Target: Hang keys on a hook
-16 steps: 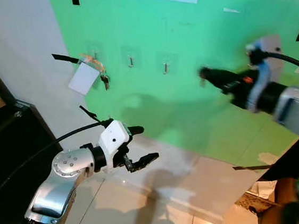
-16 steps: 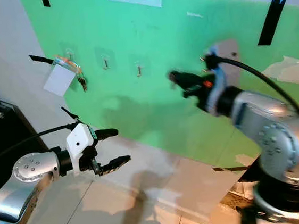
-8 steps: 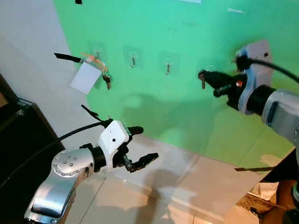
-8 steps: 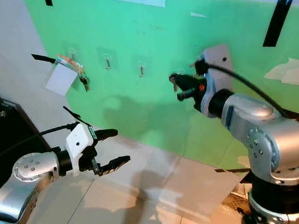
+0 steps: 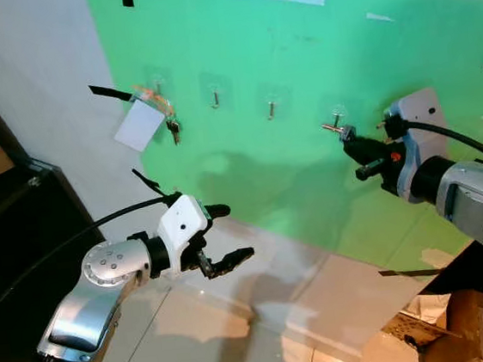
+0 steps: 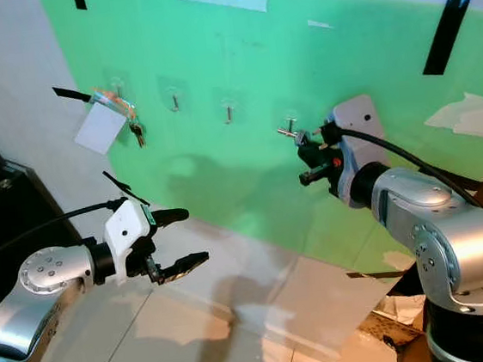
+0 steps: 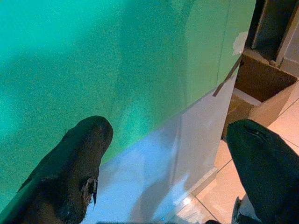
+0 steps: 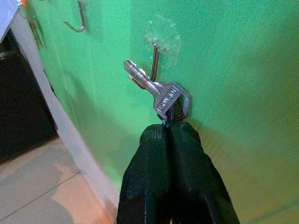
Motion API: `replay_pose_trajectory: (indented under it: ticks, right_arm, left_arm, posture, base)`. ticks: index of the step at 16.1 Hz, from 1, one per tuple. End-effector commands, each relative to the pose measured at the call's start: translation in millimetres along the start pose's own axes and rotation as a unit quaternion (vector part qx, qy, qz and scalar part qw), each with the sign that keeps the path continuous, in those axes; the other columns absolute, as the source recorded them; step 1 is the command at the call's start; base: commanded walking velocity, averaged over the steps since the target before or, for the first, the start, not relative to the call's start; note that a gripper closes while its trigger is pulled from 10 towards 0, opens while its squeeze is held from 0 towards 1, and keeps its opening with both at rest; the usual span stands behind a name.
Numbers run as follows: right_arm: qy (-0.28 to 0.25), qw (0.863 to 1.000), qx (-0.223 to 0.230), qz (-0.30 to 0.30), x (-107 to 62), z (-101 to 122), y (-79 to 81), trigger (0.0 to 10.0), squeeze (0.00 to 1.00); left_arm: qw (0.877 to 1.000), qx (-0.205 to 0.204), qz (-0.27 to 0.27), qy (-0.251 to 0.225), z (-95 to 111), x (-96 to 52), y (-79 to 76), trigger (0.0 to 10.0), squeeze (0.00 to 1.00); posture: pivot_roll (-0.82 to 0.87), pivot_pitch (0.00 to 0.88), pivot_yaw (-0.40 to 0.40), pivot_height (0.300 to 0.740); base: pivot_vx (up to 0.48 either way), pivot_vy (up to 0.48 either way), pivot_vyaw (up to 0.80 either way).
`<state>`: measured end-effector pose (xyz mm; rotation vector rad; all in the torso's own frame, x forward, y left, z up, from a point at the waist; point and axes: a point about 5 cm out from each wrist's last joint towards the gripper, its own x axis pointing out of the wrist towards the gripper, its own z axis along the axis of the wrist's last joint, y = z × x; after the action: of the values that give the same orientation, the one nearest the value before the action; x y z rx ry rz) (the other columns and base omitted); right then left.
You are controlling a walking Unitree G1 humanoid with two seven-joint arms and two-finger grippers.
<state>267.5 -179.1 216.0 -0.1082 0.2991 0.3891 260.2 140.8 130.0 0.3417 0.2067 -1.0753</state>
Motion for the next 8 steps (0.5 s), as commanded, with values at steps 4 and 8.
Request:
replay_pose_trajectory:
  ticks: [4, 8]
  right_arm:
    - [-0.037, 0.998, -0.022, 0.038, -0.6, 11.3, 11.7, 10.0, 0.0]
    - [-0.112, 0.987, -0.04, 0.105, -12.8, 31.7, 21.9, 10.0, 0.0]
  left_arm:
    - [1.0, 0.01, 0.001, 0.001, 1.2, -1.6, -0.5, 10.0, 0.0]
    - [1.0, 0.011, 0.003, 0.002, 1.2, -2.1, -0.5, 10.0, 0.0]
  posture:
    - [-0.01, 0.0, -0.057, 0.74]
    - [-0.01, 0.0, -0.054, 0.74]
  base:
    - [0.0, 0.0, 0.0]
    - [0.0, 0.0, 0.0]
